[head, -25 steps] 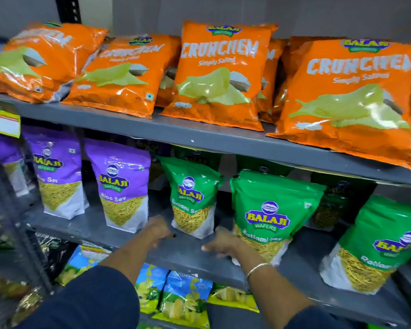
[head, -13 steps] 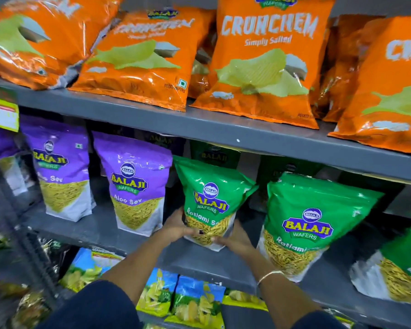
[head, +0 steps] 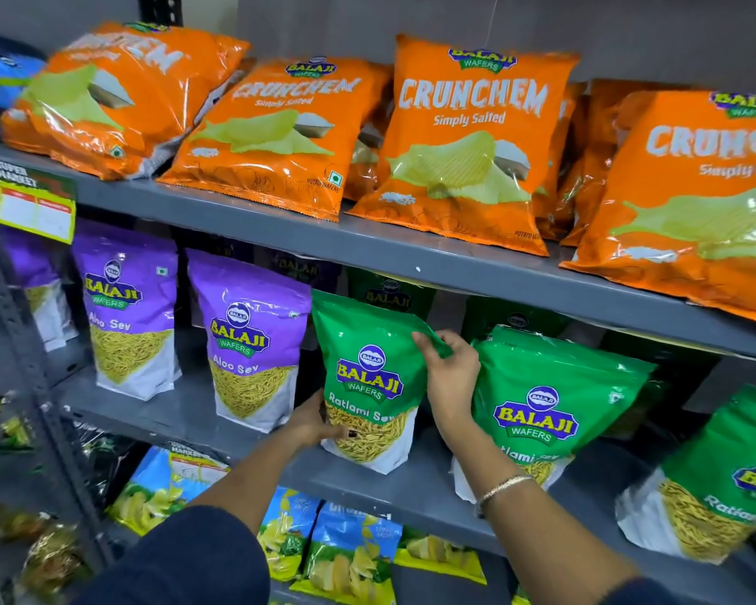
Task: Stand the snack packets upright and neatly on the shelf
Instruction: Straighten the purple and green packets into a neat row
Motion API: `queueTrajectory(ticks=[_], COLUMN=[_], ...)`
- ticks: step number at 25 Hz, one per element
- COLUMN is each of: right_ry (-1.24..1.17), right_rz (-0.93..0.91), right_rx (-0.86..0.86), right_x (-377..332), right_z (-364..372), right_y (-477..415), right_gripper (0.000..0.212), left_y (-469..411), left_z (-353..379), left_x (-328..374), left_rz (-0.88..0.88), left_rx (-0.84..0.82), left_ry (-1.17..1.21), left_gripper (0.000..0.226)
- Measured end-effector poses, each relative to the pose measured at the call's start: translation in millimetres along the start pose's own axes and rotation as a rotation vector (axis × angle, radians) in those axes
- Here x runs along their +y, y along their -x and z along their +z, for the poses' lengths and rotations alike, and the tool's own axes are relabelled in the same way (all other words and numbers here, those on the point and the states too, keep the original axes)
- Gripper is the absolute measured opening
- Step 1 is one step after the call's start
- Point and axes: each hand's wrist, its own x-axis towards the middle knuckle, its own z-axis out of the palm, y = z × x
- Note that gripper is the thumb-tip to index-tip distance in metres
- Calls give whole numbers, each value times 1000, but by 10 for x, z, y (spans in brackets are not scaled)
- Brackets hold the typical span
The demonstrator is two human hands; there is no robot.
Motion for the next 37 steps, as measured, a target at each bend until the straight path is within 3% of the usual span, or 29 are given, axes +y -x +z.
queueTrajectory(ticks=[3,6,8,14,16,17,19,21,23,24,26,27,29,30,32,35,37], right_ry=[-54,8,6,27,235,482,945,1115,1149,1136,917,788,533,423,291,212,155], right_rz=[183,428,508,573,554,540,519,682,600,469,261,238,283,303,376,398,389], right_rx=[-255,-559,-607,-649,-759,-842,-1070,-1304,-1430,-1380,-1117,-976,-805,-762,-703,-647,-595], right_x=[299,627,795,1038,1010,988,884,663,473,404,343,411,594,728,998,1091,1001], right_z=[4,-27,-45,-45,-40,-38,-10,154,502,719,1100,1301,1624,1736,1960,2109,2176], right_y=[114,269,299,297,342,339,346,420,519,579,684,669,578,526,431,490,613], right_gripper=[67,74,72,78,71,67,64,46,34,38,25,39,82,92,100,69,76], left_y=[-4,-12,-47,12,70,118,233,372,492,513,485,394,249,177,38,-36,-3], left_z=[-1,35,84,139,109,58,-129,-396,-732,-921,-1292,-1450,-1642,-1650,-1682,-1697,-1772], left_x=[-33,-118,-188,-139,-129,-143,-188,-291,-443,-550,-670,-735,-718,-694,-681,-788,-858], left_rz=[0,7,-12,-22,-20,-31,-84,-149,-253,-302,-274,-214,-132,-109,-75,-55,-60], left_rx=[-72,-92,-42,-33,-49,-50,5,70,95,147,312,349,322,259,180,115,130], left_ry=[-3,-4,5,-55,-115,-167,-224,-304,-355,-317,-212,-85,3,-3,-12,72,75], left_gripper=[94,115,120,84,87,87,60,32,46,44,27,36,99,111,99,79,81])
